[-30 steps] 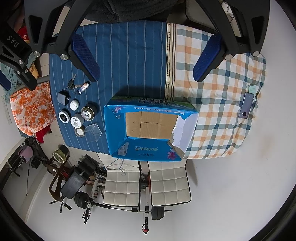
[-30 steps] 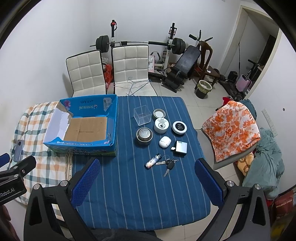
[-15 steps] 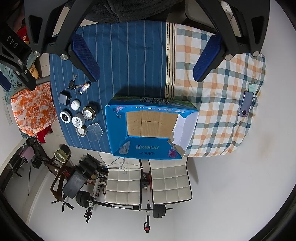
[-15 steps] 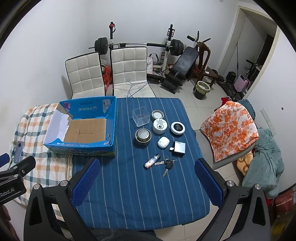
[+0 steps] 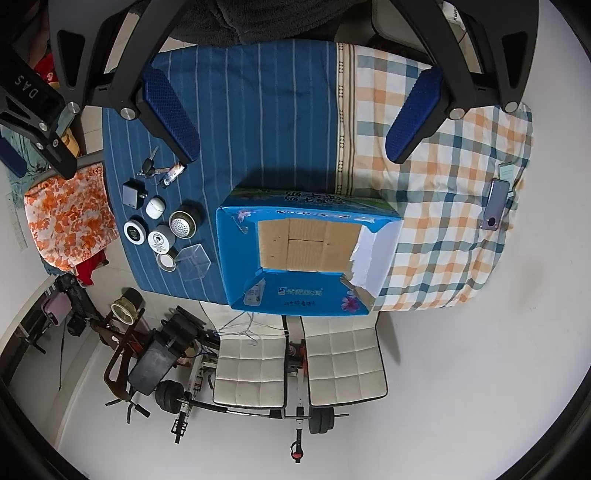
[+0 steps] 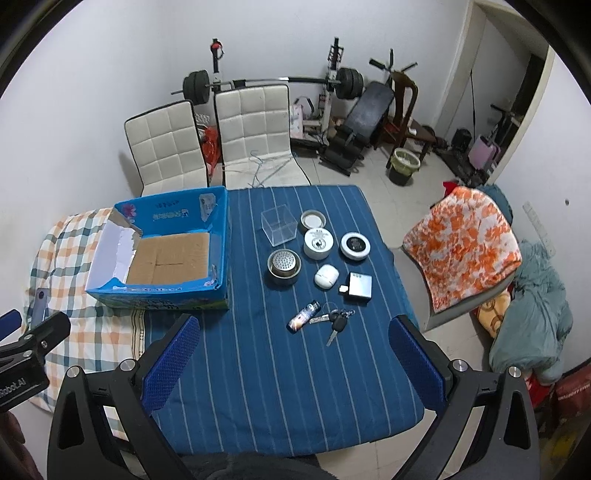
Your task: Organize rigid objects
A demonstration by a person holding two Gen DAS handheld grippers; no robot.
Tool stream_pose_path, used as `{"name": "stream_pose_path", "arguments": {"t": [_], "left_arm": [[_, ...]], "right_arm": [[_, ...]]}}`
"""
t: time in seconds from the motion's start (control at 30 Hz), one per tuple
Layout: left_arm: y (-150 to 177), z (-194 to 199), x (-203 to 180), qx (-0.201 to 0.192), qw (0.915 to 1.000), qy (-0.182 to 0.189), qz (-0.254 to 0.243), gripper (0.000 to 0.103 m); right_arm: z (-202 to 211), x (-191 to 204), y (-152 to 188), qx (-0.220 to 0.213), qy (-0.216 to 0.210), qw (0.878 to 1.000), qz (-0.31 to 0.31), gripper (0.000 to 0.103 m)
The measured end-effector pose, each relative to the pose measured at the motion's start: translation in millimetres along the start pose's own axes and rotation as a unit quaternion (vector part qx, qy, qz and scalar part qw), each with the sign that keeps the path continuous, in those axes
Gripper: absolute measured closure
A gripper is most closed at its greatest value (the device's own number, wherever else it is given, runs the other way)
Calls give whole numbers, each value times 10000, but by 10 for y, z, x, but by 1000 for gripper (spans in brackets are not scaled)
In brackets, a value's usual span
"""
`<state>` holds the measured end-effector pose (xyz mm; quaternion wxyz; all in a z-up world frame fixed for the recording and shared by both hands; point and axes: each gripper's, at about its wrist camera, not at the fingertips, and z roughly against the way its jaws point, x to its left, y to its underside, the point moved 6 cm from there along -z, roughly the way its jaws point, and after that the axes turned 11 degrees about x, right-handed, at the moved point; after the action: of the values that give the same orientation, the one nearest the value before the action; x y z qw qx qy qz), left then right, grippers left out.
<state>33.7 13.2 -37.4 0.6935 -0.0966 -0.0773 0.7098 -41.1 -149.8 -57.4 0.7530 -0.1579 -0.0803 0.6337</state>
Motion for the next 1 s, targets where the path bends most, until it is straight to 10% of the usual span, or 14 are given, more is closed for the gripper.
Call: {"name": "stream_pose_path", "arguments": {"t": [0.43, 1.0], "left_arm": [[-1101, -663, -1134, -121, 9962, 559, -649, 0], [-2286, -3166, -2337, 2192, 9693, 1100, 183, 0]], "right_arm": [[-1515, -1264, -1015, 888, 293, 9898, -1071, 0], [-4228, -2099, -1896, 2341, 41, 9497, -2081, 0]]}}
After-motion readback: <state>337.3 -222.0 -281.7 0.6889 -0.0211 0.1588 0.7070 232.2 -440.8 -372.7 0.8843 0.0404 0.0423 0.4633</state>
